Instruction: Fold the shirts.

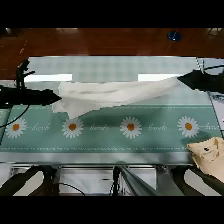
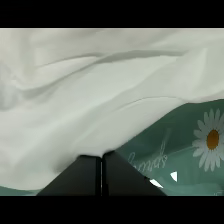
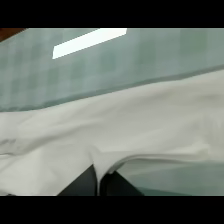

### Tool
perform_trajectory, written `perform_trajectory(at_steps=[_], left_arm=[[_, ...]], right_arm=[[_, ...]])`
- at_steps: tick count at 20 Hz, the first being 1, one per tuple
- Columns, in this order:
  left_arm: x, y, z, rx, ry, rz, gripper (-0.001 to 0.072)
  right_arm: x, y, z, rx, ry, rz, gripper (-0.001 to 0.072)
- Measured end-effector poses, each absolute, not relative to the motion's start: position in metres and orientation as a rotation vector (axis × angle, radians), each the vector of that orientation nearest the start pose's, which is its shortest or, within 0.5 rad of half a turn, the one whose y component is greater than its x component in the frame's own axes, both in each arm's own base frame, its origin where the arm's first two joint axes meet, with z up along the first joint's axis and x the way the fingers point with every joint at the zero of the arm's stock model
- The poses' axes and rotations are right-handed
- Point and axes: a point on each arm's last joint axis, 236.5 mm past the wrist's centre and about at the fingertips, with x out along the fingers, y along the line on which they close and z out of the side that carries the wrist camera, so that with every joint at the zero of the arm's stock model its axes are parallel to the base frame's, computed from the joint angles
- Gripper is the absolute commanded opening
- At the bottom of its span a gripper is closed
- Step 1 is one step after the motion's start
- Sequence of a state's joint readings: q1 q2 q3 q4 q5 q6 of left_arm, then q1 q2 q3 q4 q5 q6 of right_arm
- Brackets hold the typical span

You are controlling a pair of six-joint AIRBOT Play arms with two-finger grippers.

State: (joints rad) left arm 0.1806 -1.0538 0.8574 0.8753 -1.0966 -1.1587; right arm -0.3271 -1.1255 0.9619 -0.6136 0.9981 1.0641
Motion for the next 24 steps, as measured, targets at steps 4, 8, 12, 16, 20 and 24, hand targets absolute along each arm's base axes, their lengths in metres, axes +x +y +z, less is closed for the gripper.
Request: perform_trajectory(at_steps=[4, 8, 12, 16, 20, 24], left_arm=[[0.378, -0.065, 0.024, -0.41, 1.065, -0.383, 0.0024], [0.417, -0.058, 0.025, -0.395, 1.042, -0.386, 0.0025], [0.442, -0.062, 0.018, -0.385, 1.049, -0.403, 0.0025], [0.452, -0.069, -0.002, -0.383, 1.082, -0.415, 0.0025], [0.462, -0.07, -0.014, -0.369, 1.074, -0.406, 0.0026], [0.472, -0.066, -0.025, -0.365, 1.061, -0.382, 0.0027]], right_arm=[[0.442, 0.028, 0.056, 0.603, 0.8, 0.269, 0.0025], [0.456, 0.016, 0.025, 0.613, 0.825, 0.187, 0.0025], [0.462, 0.004, 0.009, 0.587, 0.831, 0.13, 0.0024], [0.464, -0.01, 0.002, 0.526, 0.83, 0.087, 0.0024], [0.468, -0.021, -0.001, 0.472, 0.813, 0.056, 0.0025], [0.472, -0.022, -0.01, 0.441, 0.816, 0.047, 0.0025]])
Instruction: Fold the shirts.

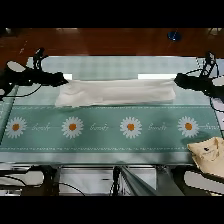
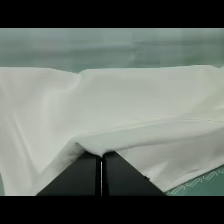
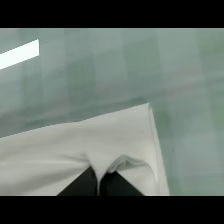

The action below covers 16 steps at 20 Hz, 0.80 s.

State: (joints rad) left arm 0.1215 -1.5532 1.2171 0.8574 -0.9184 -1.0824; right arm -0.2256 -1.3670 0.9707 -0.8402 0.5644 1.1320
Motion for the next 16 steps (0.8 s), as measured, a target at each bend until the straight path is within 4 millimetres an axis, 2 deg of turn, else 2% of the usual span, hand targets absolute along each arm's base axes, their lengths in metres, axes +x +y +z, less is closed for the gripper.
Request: perform_trajectory(at_steps=[2, 3, 4, 5, 7, 8, 9, 11, 13, 14, 16], left_arm=[[0.474, -0.066, -0.033, -0.358, 1.065, -0.379, 0.0031], [0.475, -0.067, -0.037, -0.354, 1.065, -0.377, 0.0078], [0.476, -0.068, -0.04, -0.35, 1.069, -0.38, 0.0165], [0.476, -0.069, -0.043, -0.347, 1.071, -0.38, 0.0234], [0.478, -0.071, -0.05, -0.343, 1.075, -0.379, 0.0424], [0.479, -0.071, -0.051, -0.341, 1.073, -0.376, 0.0463], [0.481, -0.07, -0.05, -0.339, 1.068, -0.373, 0.0464], [0.488, -0.06, -0.041, -0.329, 1.04, -0.358, 0.0464], [0.5, -0.035, -0.018, -0.296, 0.982, -0.314, 0.0464], [0.505, -0.019, -0.003, -0.279, 0.95, -0.283, 0.0463], [0.51, 0.014, 0.029, -0.25, 0.894, -0.203, 0.0461]], right_arm=[[0.474, -0.018, -0.02, 0.434, 0.829, 0.05, 0.0026], [0.474, -0.014, -0.025, 0.43, 0.842, 0.055, 0.0026], [0.474, -0.011, -0.03, 0.428, 0.852, 0.059, 0.0056], [0.474, -0.009, -0.034, 0.425, 0.857, 0.061, 0.016], [0.475, -0.007, -0.038, 0.424, 0.864, 0.063, 0.0302], [0.475, -0.006, -0.038, 0.423, 0.863, 0.064, 0.0372], [0.477, -0.006, -0.034, 0.42, 0.857, 0.066, 0.0426], [0.482, -0.005, -0.014, 0.383, 0.832, 0.09, 0.0442], [0.488, -0.012, 0.021, 0.27, 0.793, 0.112, 0.0442], [0.491, -0.02, 0.043, 0.204, 0.771, 0.099, 0.0443], [0.497, -0.05, 0.086, 0.058, 0.741, 0.022, 0.0467]])
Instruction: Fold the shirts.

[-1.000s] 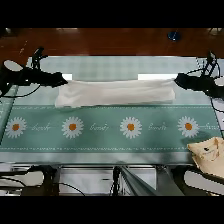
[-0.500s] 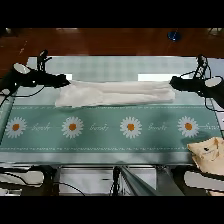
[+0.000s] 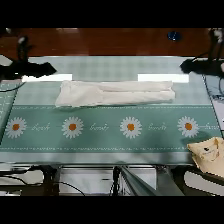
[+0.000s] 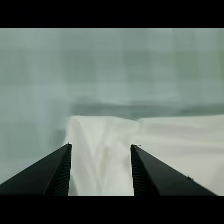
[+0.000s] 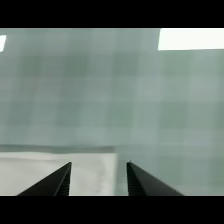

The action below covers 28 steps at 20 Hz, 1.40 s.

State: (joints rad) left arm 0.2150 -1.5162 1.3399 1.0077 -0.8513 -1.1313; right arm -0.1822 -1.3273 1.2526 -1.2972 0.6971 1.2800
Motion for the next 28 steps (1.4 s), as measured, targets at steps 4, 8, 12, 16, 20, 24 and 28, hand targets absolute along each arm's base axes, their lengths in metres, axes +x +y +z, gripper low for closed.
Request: perform_trajectory(at_steps=[4, 8, 12, 16, 20, 24, 28], left_arm=[[0.503, 0.056, 0.083, -0.217, 0.815, -0.074, 0.0461], [0.489, 0.055, 0.097, -0.199, 0.836, -0.061, 0.046], [0.476, 0.032, 0.091, -0.184, 0.907, -0.108, 0.046], [0.469, 0.01, 0.087, -0.165, 0.946, -0.157, 0.0459], [0.466, -0.004, 0.085, -0.15, 0.963, -0.186, 0.0459], [0.466, -0.011, 0.083, -0.144, 0.973, -0.201, 0.046], [0.463, -0.015, 0.073, -0.147, 1.011, -0.212, 0.0459]], right_arm=[[0.492, -0.131, 0.125, -0.082, 0.836, -0.176, 0.0604], [0.469, -0.155, 0.059, 0.216, 1.099, -0.146, 0.061], [0.461, -0.115, 0.005, 0.57, 1.261, 0.086, 0.0608], [0.459, -0.087, -0.025, 0.687, 1.344, 0.21, 0.0608], [0.456, -0.067, -0.056, 0.716, 1.428, 0.265, 0.0608], [0.455, -0.047, -0.079, 0.727, 1.488, 0.304, 0.0608], [0.462, -0.021, -0.092, 0.724, 1.505, 0.345, 0.0488]])
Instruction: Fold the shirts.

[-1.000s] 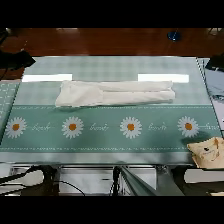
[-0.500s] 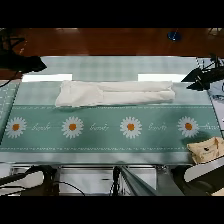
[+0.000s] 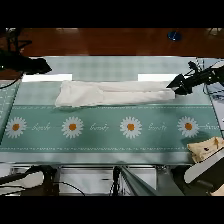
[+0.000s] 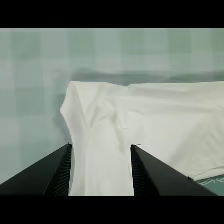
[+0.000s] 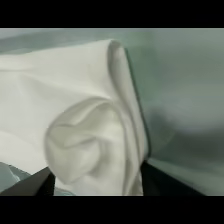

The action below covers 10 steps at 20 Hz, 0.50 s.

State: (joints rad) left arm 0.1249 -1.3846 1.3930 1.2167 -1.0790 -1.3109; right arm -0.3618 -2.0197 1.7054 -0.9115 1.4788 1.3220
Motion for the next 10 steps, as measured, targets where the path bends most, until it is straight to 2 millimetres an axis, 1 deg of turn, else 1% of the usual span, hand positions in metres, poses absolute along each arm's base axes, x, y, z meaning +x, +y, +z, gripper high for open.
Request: perform_trajectory(at_steps=[1, 2, 3, 5, 7, 8, 9, 10], left_arm=[[0.462, -0.016, 0.07, -0.147, 1.022, -0.216, 0.0459], [0.46, -0.017, 0.067, -0.148, 1.034, -0.22, 0.046], [0.458, -0.018, 0.063, -0.149, 1.047, -0.223, 0.0459], [0.457, -0.02, 0.059, -0.151, 1.057, -0.226, 0.0459], [0.456, -0.02, 0.057, -0.152, 1.067, -0.228, 0.0459], [0.455, -0.022, 0.056, -0.151, 1.07, -0.231, 0.0459], [0.455, -0.024, 0.056, -0.15, 1.072, -0.235, 0.0457], [0.455, -0.028, 0.056, -0.153, 1.071, -0.245, 0.0362]], right_arm=[[0.467, -0.014, -0.095, 0.72, 1.494, 0.35, 0.0348], [0.472, -0.008, -0.1, 0.701, 1.488, 0.345, 0.0148], [0.476, -0.003, -0.104, 0.685, 1.481, 0.341, 0.0025], [0.484, 0.007, -0.105, 0.676, 1.459, 0.346, 0.0025], [0.488, 0.013, -0.102, 0.674, 1.444, 0.354, 0.0024], [0.49, 0.015, -0.095, 0.676, 1.429, 0.36, 0.0024], [0.49, 0.017, -0.084, 0.677, 1.417, 0.377, 0.0024], [0.49, 0.018, -0.072, 0.669, 1.401, 0.389, 0.0024]])
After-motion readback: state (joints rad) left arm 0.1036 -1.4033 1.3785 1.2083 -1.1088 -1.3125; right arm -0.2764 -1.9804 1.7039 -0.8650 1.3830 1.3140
